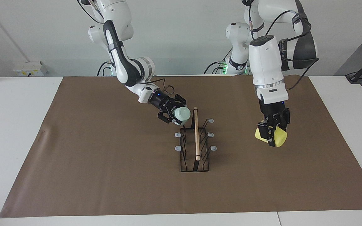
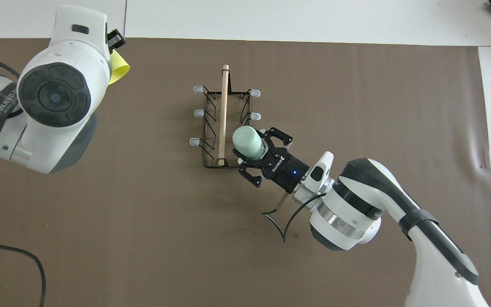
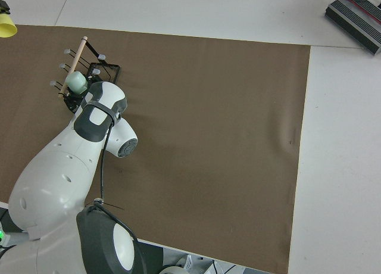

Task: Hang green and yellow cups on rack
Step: 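Release the green cup with the right gripper while the left gripper carries the yellow cup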

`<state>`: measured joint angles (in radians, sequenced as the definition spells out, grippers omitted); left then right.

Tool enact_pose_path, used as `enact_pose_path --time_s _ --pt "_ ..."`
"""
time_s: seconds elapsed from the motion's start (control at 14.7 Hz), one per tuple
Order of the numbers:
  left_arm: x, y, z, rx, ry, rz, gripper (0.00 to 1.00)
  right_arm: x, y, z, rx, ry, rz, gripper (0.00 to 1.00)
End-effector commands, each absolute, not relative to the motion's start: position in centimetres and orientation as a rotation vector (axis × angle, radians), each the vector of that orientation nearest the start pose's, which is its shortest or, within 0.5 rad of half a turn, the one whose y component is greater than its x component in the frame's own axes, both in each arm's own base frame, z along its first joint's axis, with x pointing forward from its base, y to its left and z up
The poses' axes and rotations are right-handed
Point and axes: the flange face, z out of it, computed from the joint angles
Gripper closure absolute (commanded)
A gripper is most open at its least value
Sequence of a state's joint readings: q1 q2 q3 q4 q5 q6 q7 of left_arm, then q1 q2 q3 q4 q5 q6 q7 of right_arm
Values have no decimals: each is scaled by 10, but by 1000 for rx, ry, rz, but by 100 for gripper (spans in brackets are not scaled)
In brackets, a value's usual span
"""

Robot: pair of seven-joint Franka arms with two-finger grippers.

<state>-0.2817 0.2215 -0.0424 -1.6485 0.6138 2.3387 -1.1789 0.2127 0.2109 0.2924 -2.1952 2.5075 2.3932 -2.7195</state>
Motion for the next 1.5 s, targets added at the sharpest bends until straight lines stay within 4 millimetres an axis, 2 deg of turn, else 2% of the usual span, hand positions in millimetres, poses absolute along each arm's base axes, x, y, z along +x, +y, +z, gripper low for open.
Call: enact_pose_path --time_s 0.0,0.14,0.27,0.34,0.41,0.54,0.68,0.75,0.95,1.09,1.22,1.43 --pt "607 -228 534 -2757 -664 -1027 100 493 274 266 -1807 -836 -1565 100" --pt "599 -244 532 -2743 -654 -1049 100 489 272 261 -1824 -843 -1554 100" --pt "592 -250 532 -2699 -614 -1105 100 489 271 261 -1831 -843 -1551 100" --pt "589 -257 530 -2699 -637 -1120 100 489 271 261 -1838 -844 -1548 43" --pt "588 -258 531 -2691 -640 -1132 100 491 272 263 -1839 -837 -1549 0" --pt "583 -256 526 -2676 -677 -1141 100 496 272 268 -1843 -833 -1555 0" --pt "569 -268 522 -2636 -669 -1212 100 503 277 286 -1879 -820 -1538 0" --pt "566 -269 523 -2619 -677 -1236 100 508 277 303 -1912 -806 -1530 0" --pt "551 -292 517 -2590 -705 -1256 100 520 279 352 -1987 -772 -1524 0" --pt "542 -302 516 -2561 -742 -1246 100 528 275 372 -1979 -815 -1553 0" --pt "540 -301 512 -2544 -779 -1233 100 546 253 384 -1965 -980 -1601 0" --pt "538 -299 509 -2511 -782 -1214 100 582 195 398 -1948 -1286 -1667 0"
